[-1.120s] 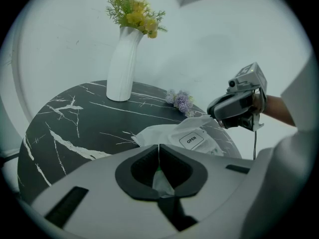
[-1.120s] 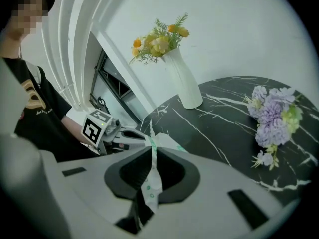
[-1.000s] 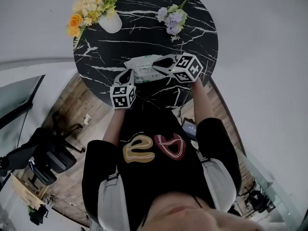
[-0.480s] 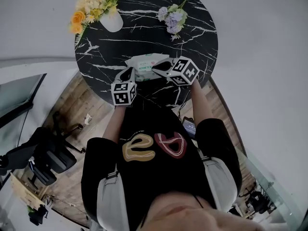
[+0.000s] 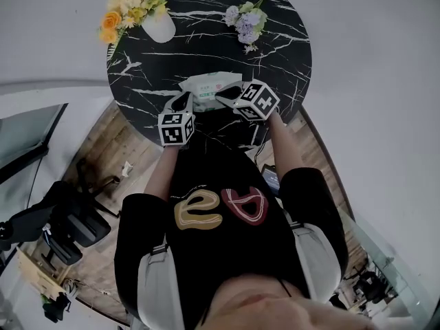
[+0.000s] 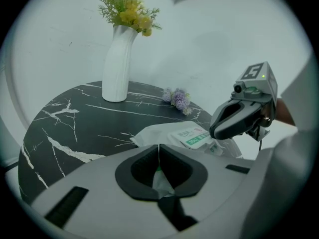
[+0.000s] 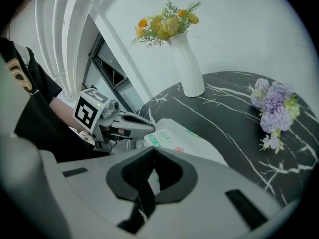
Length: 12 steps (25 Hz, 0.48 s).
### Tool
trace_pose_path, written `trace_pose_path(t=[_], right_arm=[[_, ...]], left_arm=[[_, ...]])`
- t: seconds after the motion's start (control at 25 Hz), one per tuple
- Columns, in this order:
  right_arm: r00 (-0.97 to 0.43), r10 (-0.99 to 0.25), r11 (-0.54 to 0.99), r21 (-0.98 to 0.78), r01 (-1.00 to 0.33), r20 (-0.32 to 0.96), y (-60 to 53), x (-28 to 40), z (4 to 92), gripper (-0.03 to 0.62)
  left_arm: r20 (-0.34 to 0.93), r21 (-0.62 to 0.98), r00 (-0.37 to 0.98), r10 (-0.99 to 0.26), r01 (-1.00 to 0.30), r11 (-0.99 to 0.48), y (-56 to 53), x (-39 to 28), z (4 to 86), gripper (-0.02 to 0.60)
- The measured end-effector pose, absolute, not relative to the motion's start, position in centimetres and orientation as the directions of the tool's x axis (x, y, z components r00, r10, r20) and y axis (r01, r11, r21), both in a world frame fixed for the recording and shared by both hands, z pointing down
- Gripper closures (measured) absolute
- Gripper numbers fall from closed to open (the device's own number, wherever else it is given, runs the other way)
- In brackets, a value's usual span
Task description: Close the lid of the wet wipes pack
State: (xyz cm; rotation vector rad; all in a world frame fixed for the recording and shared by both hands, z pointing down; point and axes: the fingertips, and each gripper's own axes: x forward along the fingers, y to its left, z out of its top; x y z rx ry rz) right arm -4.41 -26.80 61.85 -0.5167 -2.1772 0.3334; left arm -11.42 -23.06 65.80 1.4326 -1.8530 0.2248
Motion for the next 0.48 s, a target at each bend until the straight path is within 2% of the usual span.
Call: trace_pose_path(t=[0.48], right_arm=[[-0.526, 0.428, 0.902, -0.38, 0.203, 0.735, -25.7, -4.7, 63.7, 0.582]], left_arm=[[0.65, 0.306, -0.073, -0.756, -0.886, 0.349, -23.0, -11.4, 65.8, 0.56]])
